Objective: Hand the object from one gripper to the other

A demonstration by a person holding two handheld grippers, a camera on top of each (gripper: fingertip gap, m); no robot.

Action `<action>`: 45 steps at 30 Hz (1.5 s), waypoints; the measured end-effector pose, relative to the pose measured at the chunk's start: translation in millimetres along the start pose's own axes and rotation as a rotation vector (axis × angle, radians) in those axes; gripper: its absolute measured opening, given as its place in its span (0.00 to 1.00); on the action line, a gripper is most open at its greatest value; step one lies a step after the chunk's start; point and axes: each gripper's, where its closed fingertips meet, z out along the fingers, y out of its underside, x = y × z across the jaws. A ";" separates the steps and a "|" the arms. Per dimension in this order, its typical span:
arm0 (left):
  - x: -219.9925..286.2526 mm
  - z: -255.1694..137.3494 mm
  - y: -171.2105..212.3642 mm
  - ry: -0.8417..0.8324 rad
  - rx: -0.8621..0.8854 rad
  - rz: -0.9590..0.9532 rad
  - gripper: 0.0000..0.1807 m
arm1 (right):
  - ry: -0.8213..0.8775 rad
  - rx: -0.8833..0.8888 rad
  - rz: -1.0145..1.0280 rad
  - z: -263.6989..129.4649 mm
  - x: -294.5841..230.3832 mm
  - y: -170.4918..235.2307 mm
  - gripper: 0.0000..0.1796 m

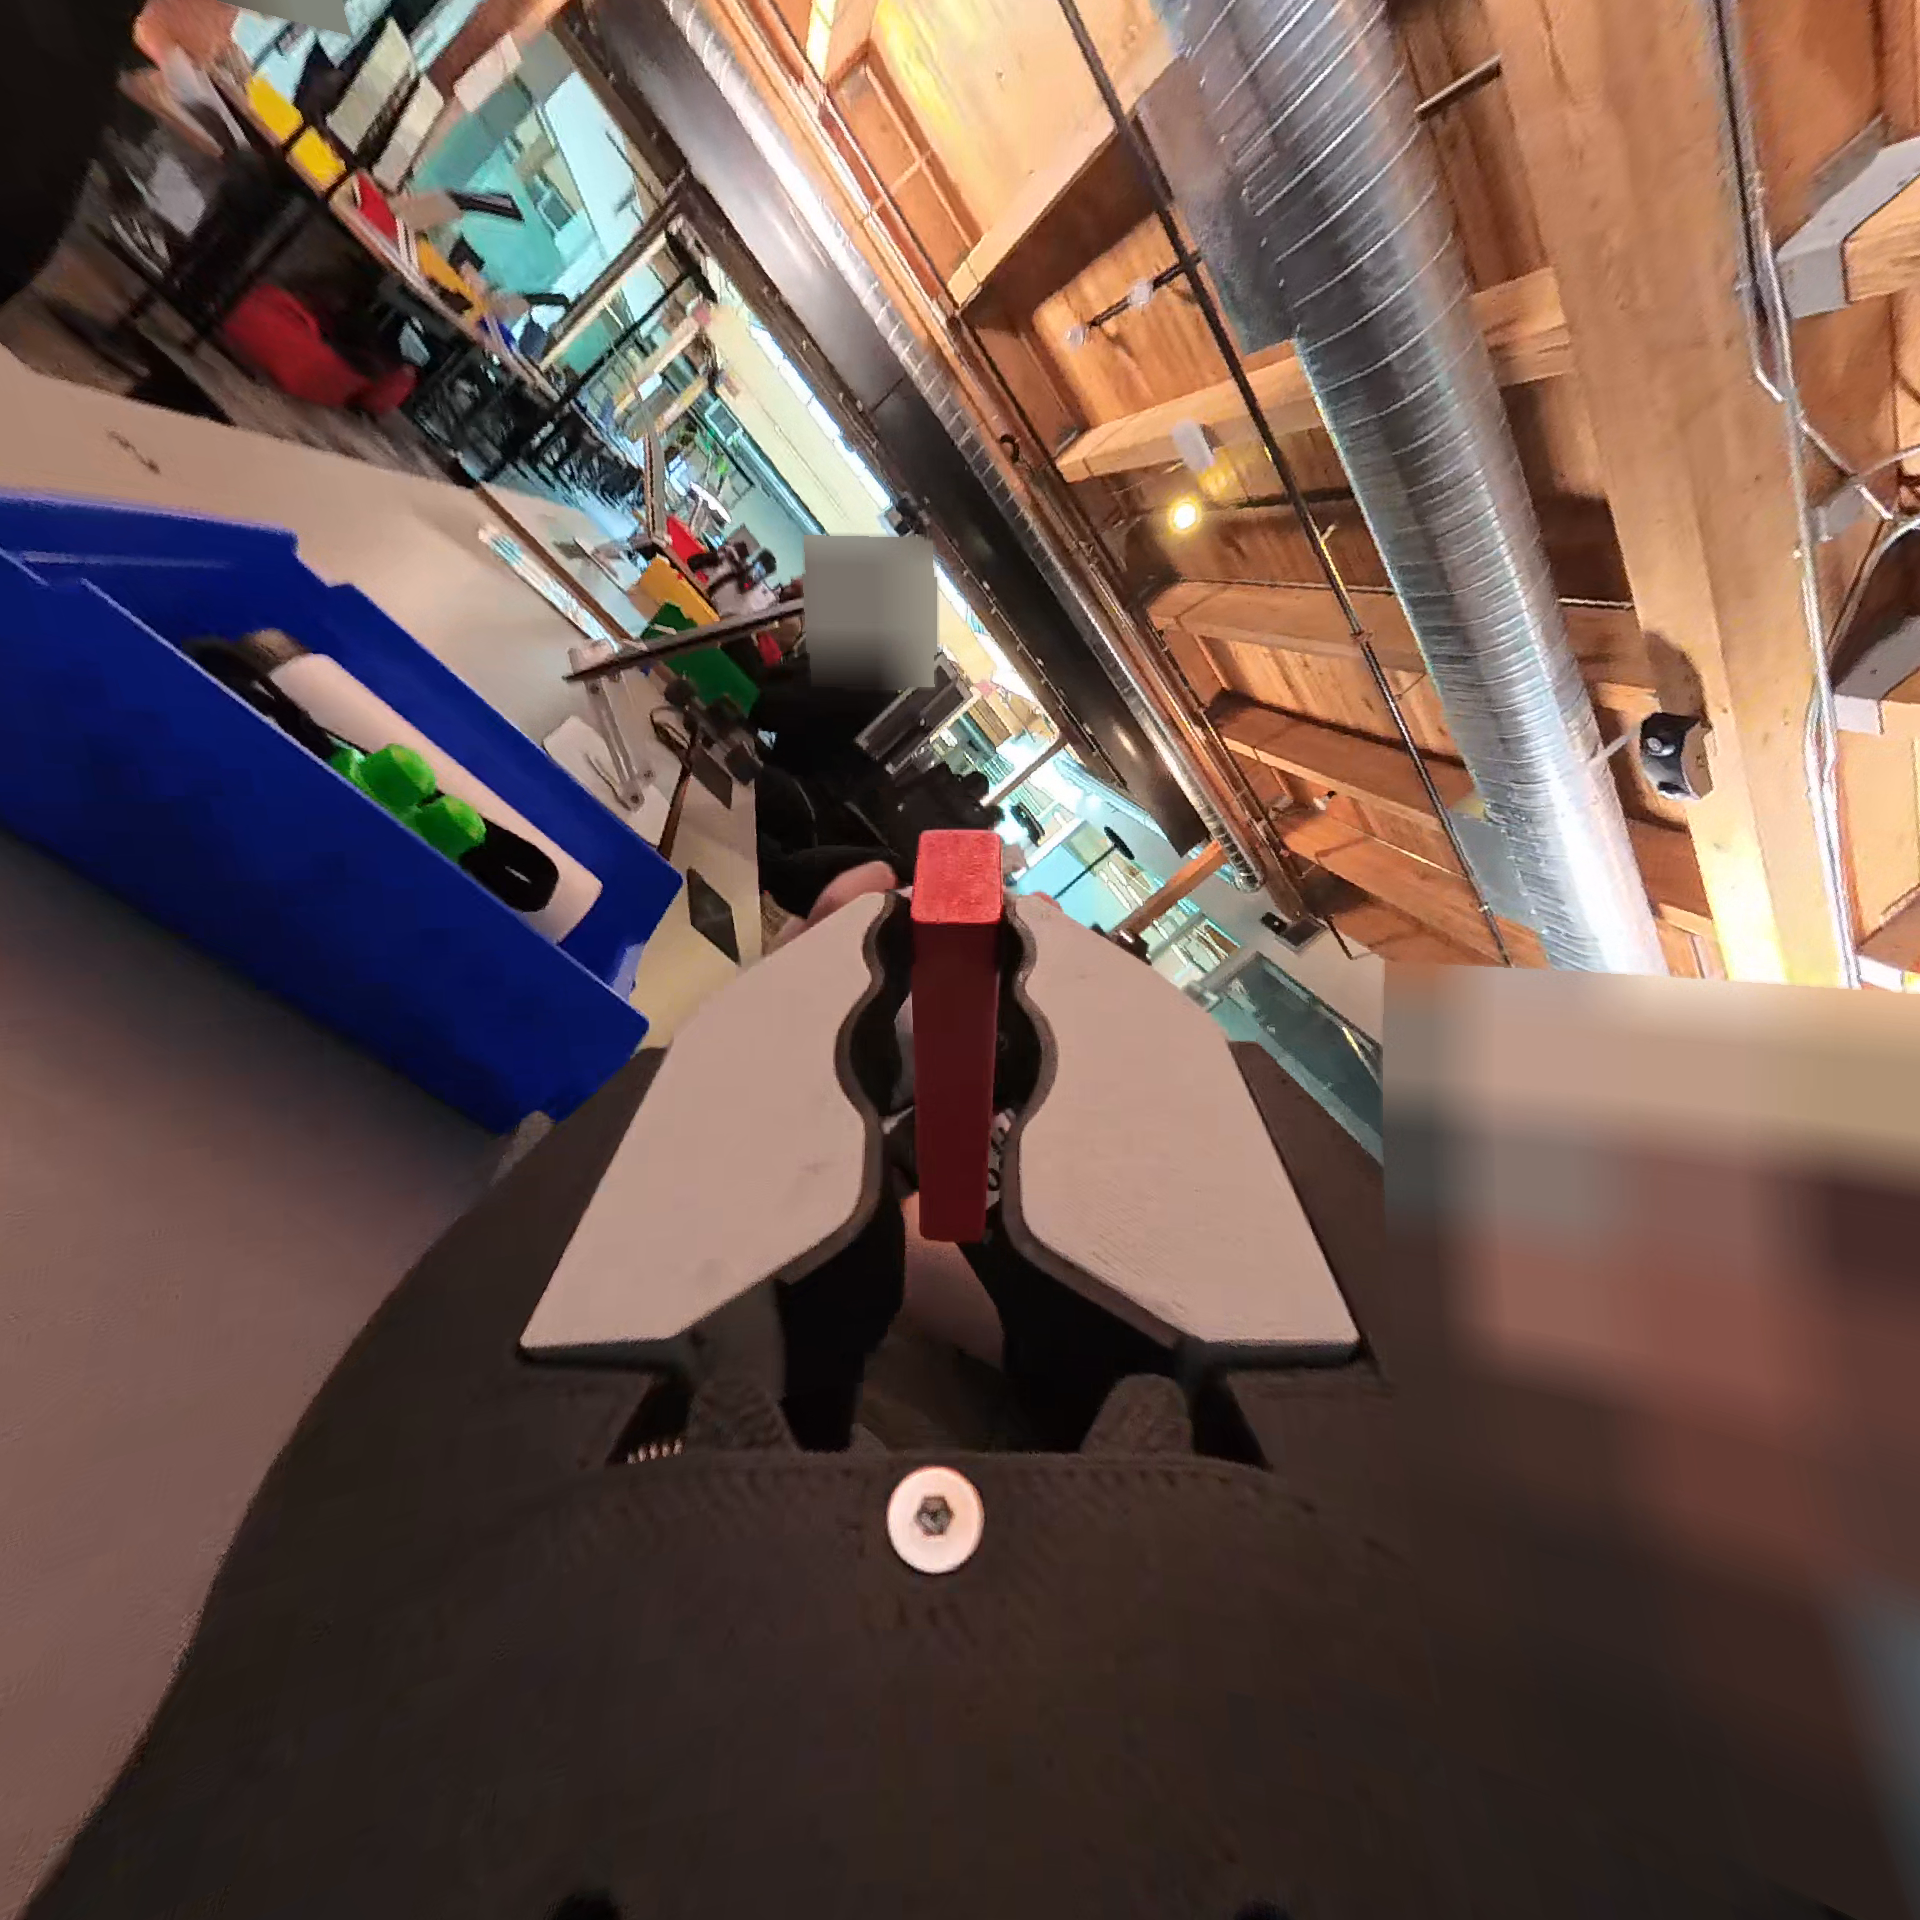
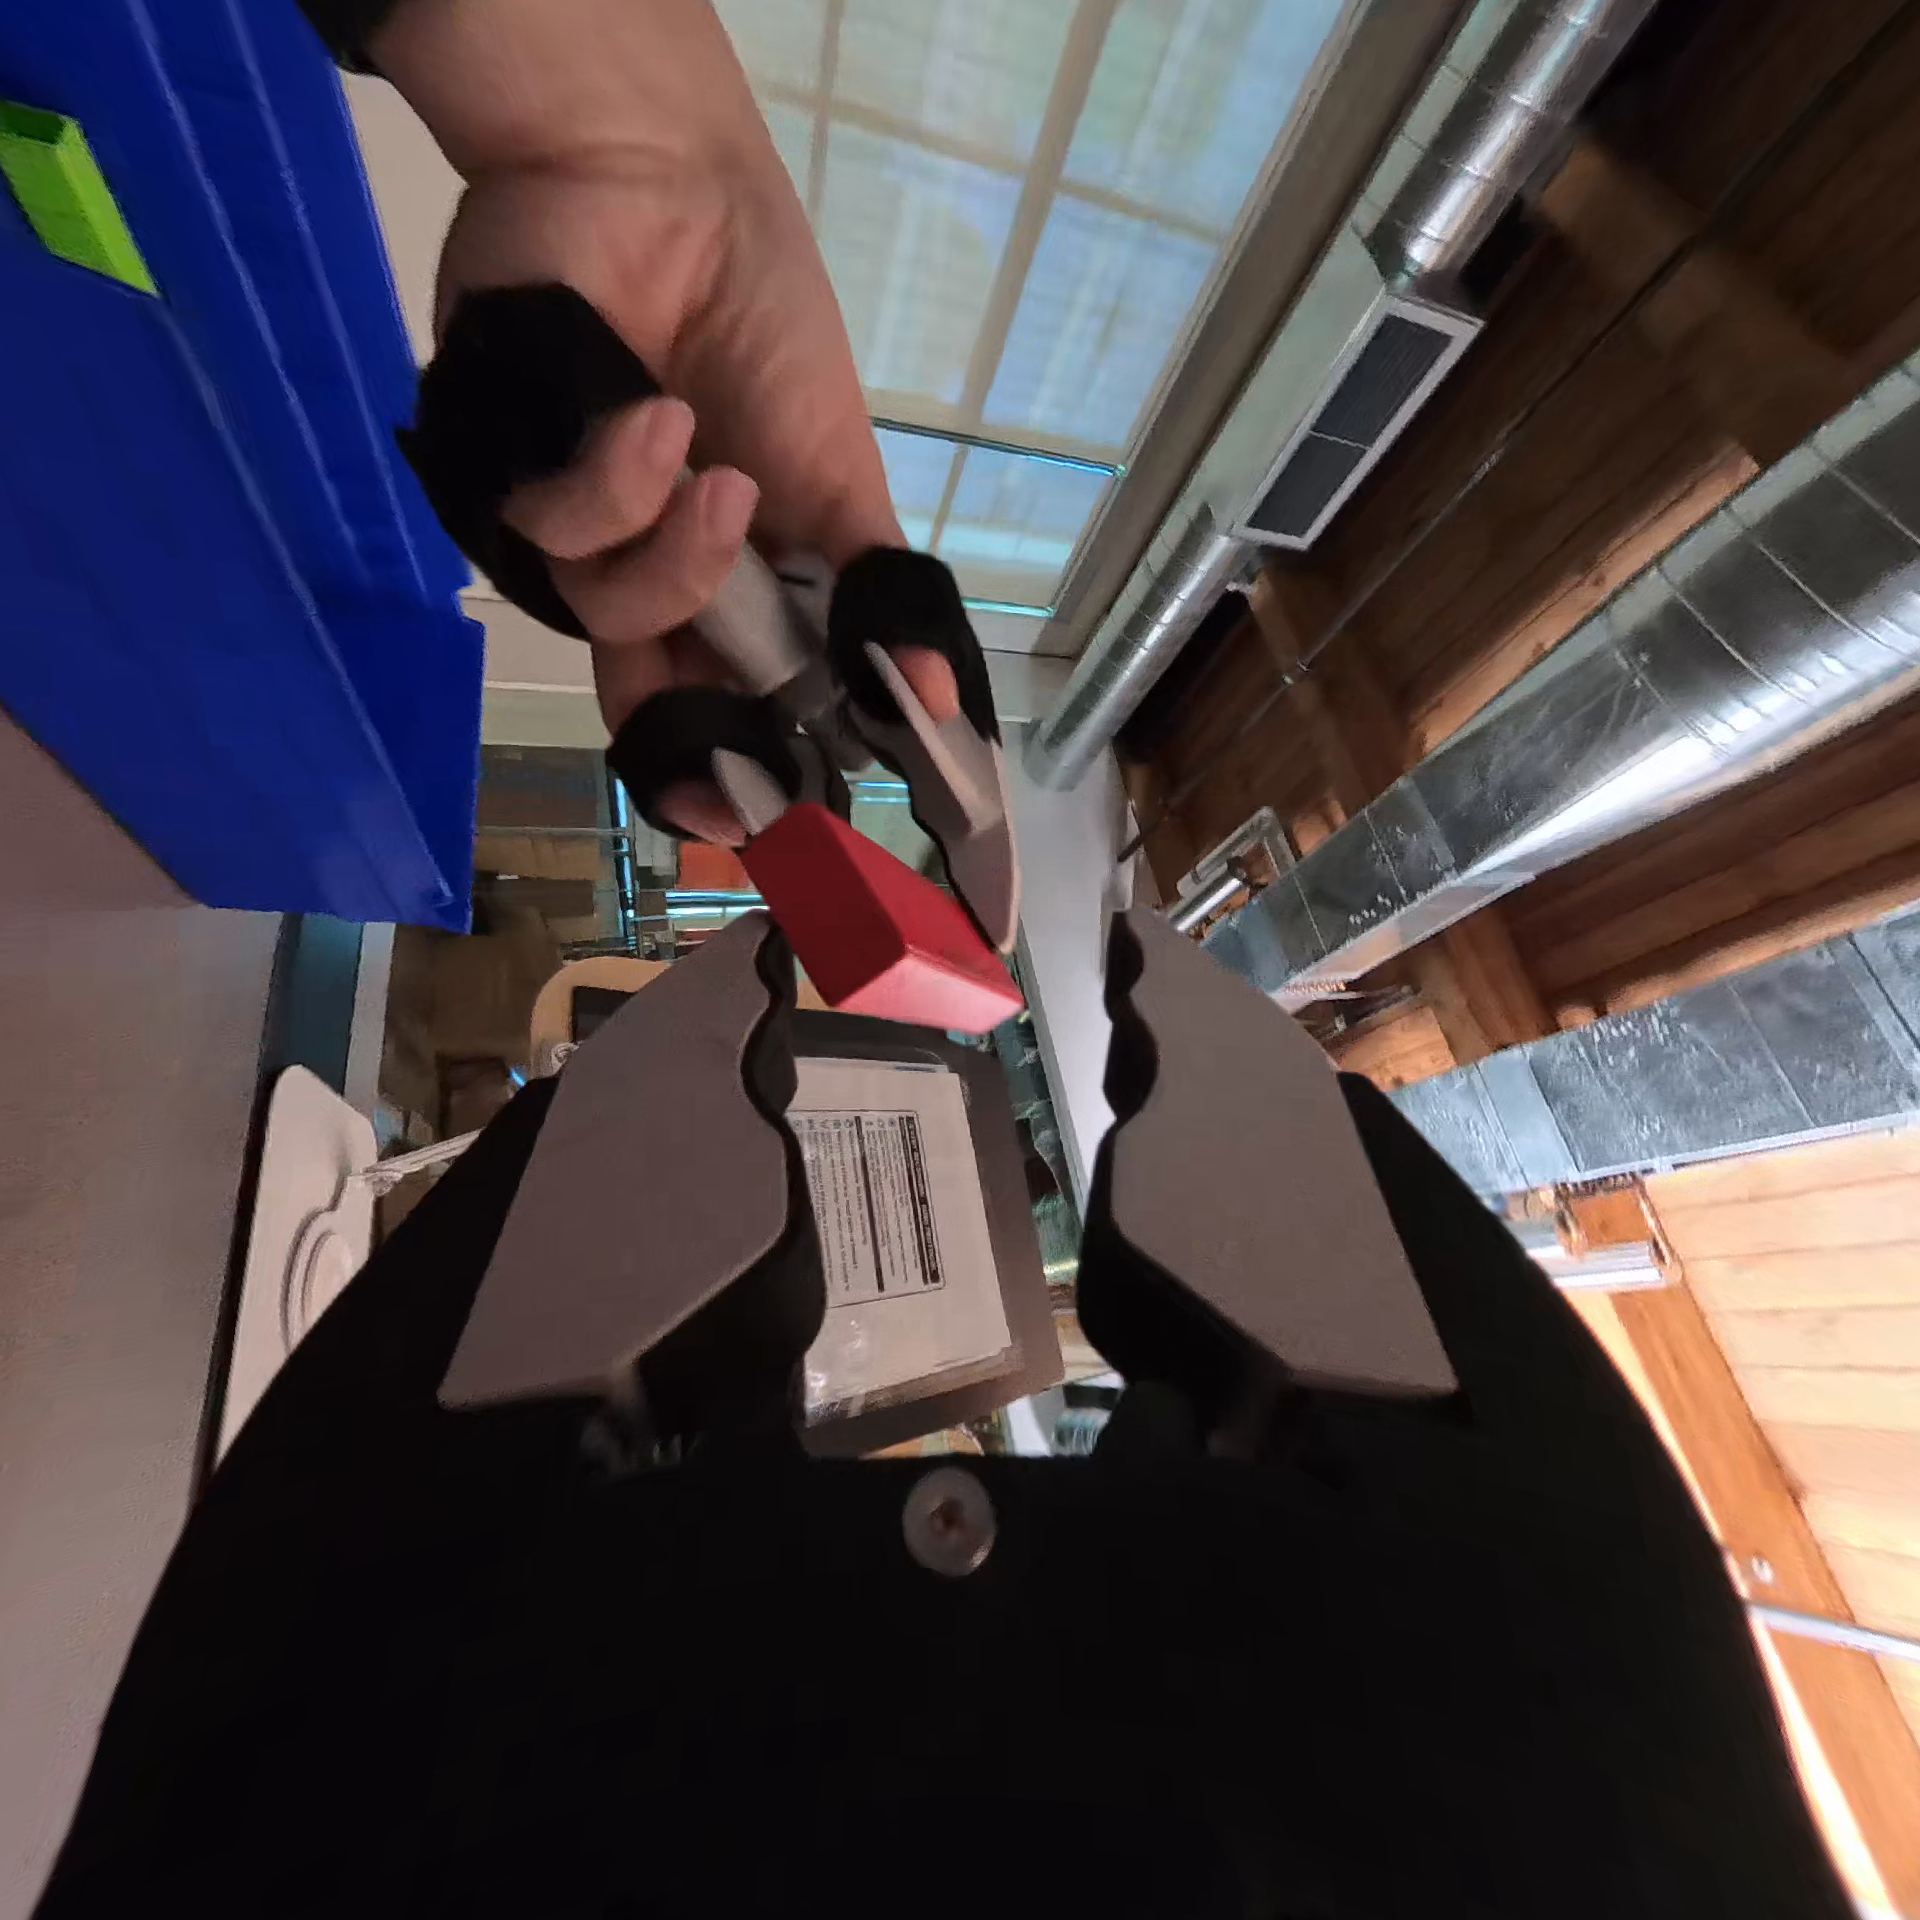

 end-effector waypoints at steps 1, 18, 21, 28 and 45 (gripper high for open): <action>-0.4 2.1 1.9 0.009 -0.004 -0.013 0.08 | -0.015 0.004 -0.014 -0.3 -2.1 -2.1 0.31; 24.7 12.4 27.8 -0.259 -0.256 0.981 0.26 | -0.565 0.059 1.375 -17.5 27.7 18.3 0.10; 17.4 19.8 43.3 -0.291 -0.345 1.015 0.25 | -0.637 0.047 1.472 -18.6 23.6 17.3 0.10; -7.3 29.1 58.9 -0.336 -0.452 0.978 0.10 | -0.667 0.038 1.498 -14.6 18.5 10.2 0.10; 10.1 13.4 40.8 -0.144 -0.318 0.389 0.09 | -0.328 -0.079 0.645 -2.4 4.4 14.6 0.68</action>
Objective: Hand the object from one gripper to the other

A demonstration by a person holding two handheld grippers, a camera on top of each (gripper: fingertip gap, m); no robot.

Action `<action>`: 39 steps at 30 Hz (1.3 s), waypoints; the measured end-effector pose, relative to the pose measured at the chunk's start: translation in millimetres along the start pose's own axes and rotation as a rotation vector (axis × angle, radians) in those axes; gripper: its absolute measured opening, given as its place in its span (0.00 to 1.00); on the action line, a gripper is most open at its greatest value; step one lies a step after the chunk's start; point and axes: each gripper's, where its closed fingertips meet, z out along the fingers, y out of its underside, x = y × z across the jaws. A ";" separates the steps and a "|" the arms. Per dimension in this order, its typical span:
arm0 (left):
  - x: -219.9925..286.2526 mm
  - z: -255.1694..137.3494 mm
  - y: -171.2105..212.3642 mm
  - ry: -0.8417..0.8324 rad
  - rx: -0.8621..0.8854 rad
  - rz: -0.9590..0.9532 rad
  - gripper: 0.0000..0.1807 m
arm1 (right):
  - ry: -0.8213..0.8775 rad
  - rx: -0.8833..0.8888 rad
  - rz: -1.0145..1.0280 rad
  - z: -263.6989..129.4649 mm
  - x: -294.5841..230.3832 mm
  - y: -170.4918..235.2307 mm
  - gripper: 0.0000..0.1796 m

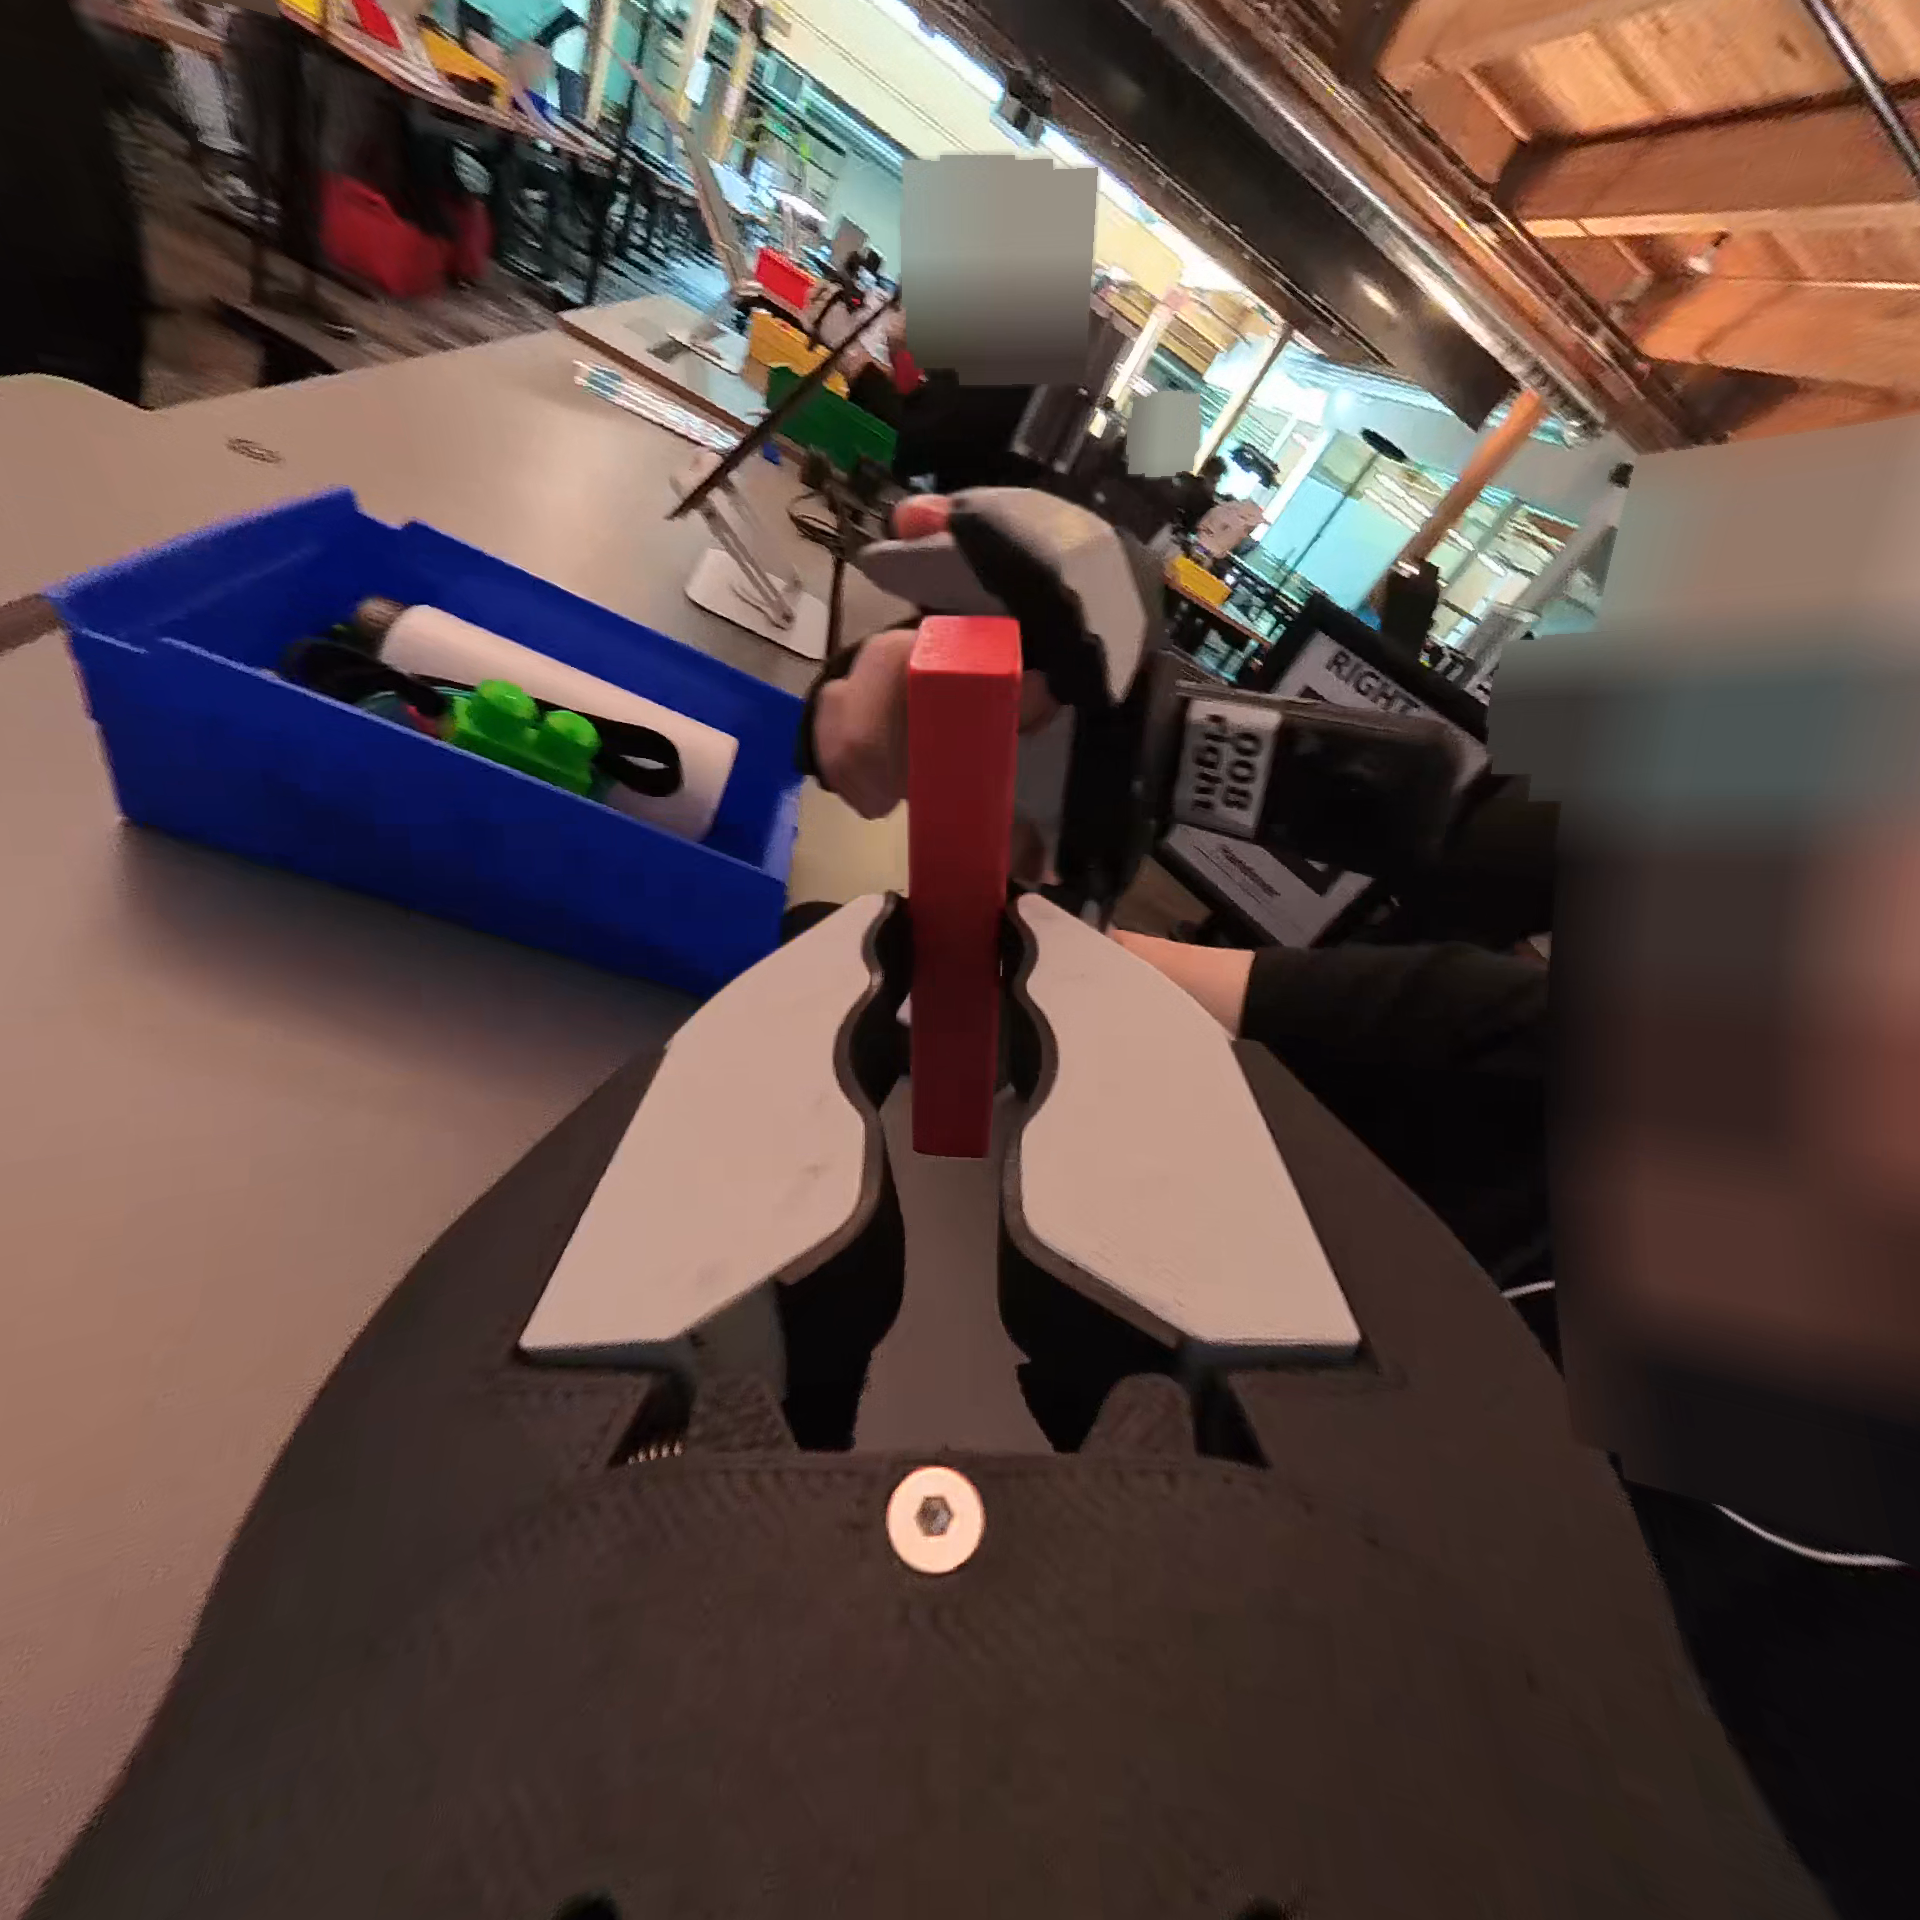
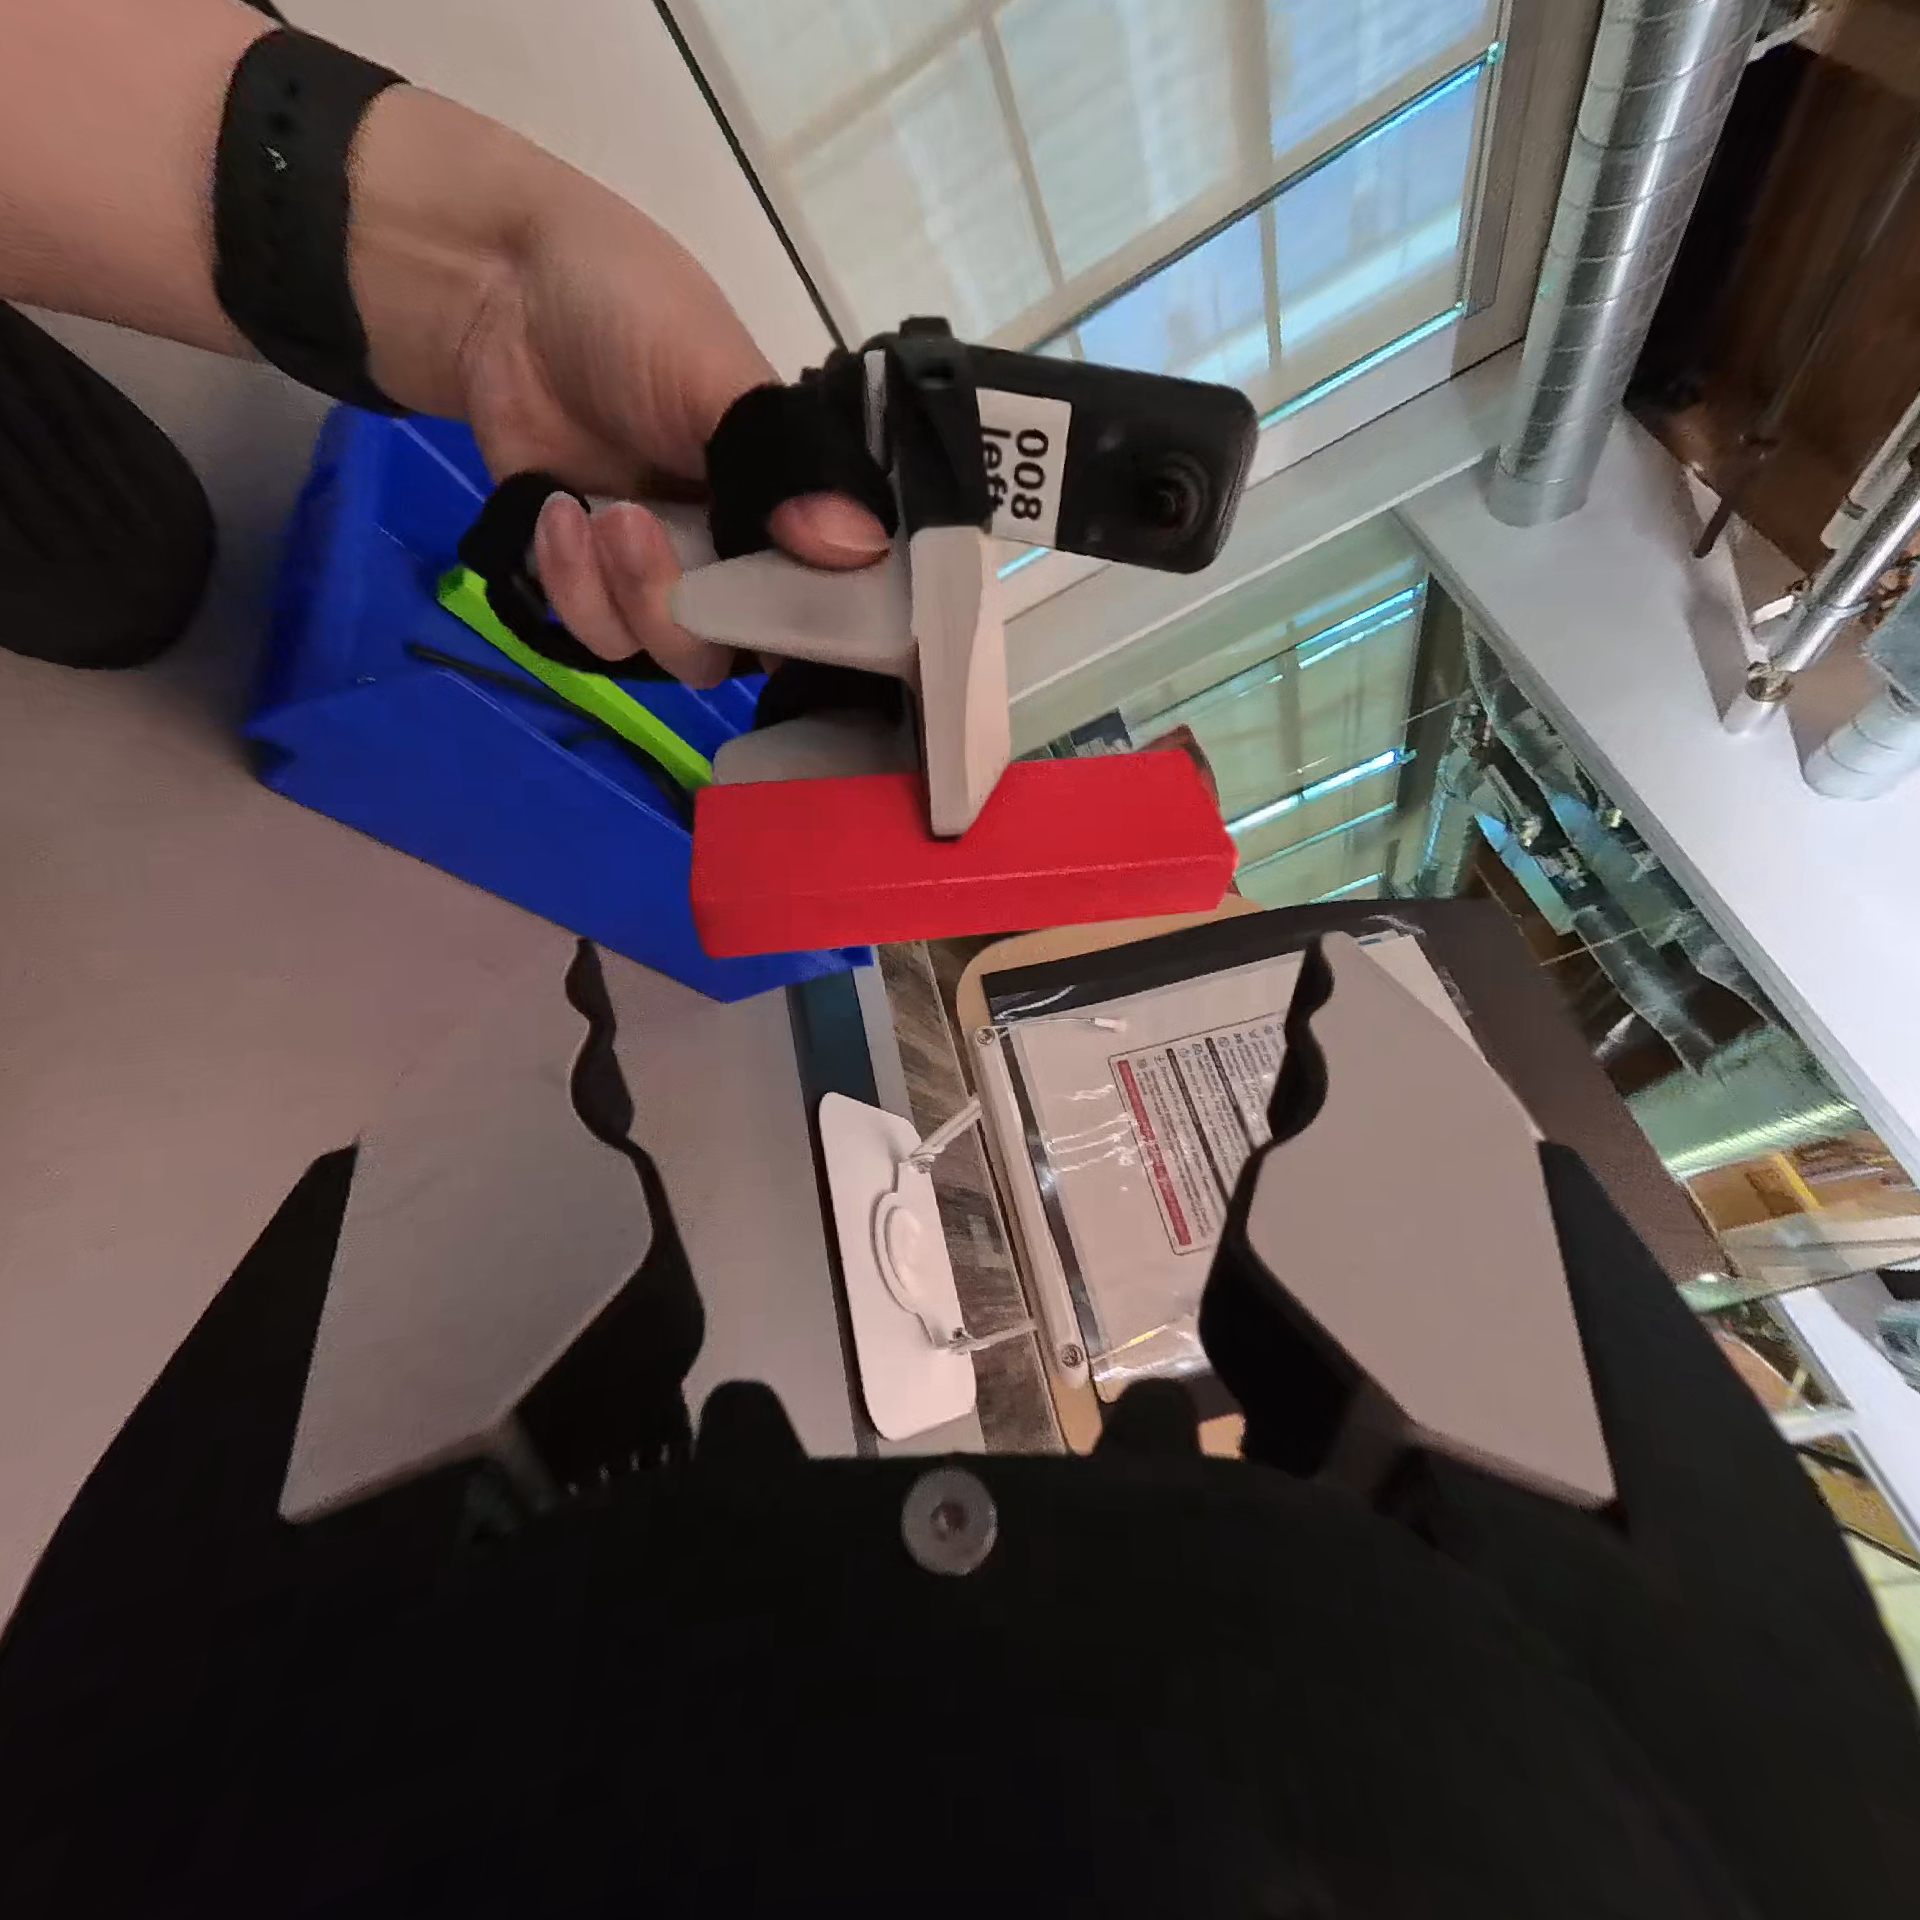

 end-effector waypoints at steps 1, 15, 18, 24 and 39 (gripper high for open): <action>3.2 1.9 1.4 0.008 -0.011 0.005 0.09 | -0.011 0.024 0.014 -0.8 -1.5 -2.7 0.68; 15.5 8.6 5.1 0.037 -0.060 0.078 0.25 | -0.010 0.048 -0.052 -8.0 -1.6 -16.9 0.60; -18.2 -10.9 -14.8 -0.276 0.022 0.210 0.33 | 0.089 -0.101 -0.014 -4.2 19.7 8.0 0.60; -35.9 -20.9 -36.0 -0.682 0.124 0.359 0.38 | 0.389 -0.378 -0.184 -0.5 51.2 38.5 0.60; -26.8 5.9 -26.6 -0.833 0.034 0.667 0.19 | 0.449 -0.384 -0.283 18.4 27.1 11.4 0.60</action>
